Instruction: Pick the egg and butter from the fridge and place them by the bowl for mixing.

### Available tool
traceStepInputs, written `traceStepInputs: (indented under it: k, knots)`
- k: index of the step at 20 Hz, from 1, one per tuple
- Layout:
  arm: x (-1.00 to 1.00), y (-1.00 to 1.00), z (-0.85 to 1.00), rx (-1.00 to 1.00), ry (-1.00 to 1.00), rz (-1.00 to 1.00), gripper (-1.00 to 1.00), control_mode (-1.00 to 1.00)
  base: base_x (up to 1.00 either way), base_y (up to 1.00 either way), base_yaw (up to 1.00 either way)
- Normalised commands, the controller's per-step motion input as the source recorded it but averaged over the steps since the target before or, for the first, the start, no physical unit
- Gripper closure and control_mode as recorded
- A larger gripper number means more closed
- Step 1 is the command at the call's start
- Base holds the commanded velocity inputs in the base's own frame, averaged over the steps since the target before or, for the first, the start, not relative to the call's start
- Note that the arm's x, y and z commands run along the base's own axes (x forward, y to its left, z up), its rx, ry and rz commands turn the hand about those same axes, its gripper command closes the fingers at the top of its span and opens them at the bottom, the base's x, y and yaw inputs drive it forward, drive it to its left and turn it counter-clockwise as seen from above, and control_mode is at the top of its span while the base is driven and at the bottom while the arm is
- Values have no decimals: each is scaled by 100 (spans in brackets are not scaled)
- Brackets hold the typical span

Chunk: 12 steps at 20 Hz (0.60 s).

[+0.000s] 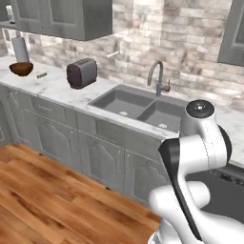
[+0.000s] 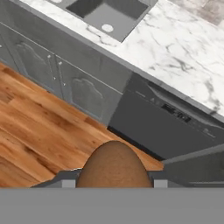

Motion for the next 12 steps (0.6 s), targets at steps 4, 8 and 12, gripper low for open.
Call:
traceStepInputs:
  k: [4,8,12]
  knots:
    - [0,0,0,0,0,0,100,100,75,48,-26]
    - [0,0,0,0,0,0,100,100,75,49,-26]
    - [0,0,0,0,0,0,100,100,73,50,-26]
